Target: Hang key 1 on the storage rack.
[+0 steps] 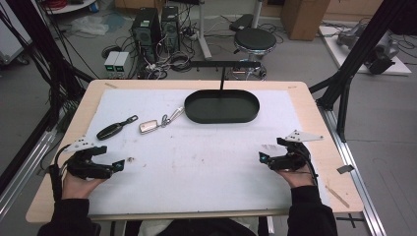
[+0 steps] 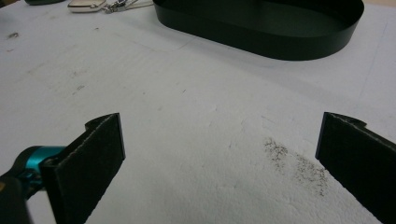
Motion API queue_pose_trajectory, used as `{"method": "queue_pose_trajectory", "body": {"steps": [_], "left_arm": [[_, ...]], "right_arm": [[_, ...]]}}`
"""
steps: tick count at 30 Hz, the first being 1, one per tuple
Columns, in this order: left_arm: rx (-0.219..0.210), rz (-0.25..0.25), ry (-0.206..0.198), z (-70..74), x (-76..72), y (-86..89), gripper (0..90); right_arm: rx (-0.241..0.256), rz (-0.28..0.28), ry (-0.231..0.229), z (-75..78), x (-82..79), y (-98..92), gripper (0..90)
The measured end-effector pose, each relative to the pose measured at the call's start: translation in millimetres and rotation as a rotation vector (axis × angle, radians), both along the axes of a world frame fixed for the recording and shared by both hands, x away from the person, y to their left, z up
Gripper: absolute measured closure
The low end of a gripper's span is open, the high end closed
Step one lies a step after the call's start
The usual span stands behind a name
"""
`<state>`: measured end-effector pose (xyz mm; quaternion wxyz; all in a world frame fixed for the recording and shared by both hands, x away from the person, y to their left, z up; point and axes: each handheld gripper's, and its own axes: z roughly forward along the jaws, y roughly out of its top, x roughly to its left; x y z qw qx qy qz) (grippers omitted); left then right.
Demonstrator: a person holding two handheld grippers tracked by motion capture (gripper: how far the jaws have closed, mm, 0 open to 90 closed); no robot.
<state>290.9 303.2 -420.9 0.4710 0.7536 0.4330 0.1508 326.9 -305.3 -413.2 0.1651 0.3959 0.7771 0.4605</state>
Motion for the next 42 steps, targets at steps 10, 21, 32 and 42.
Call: {"method": "queue_pose_trajectory", "body": {"steps": [10,21,32,42], "left_arm": [[0.004,-0.001,0.005,-0.5,0.6,0.3,1.7],[0.014,0.025,0.011,2.5,0.7,0.4,1.7],[0.109,0.024,0.007,13.4,11.2,-9.6,1.7],[0.12,0.004,0.023,20.0,29.6,-9.7,1.7]], "right_arm": [[-0.023,0.009,0.009,-3.9,-0.5,2.6,0.6],[0.003,-0.02,0.01,-3.1,-2.5,-0.8,0.6],[-0.01,-0.014,0.006,-4.5,-2.3,2.3,0.6],[0.0,-0.027,-0.015,-3.0,-2.7,1.2,0.6]]}}
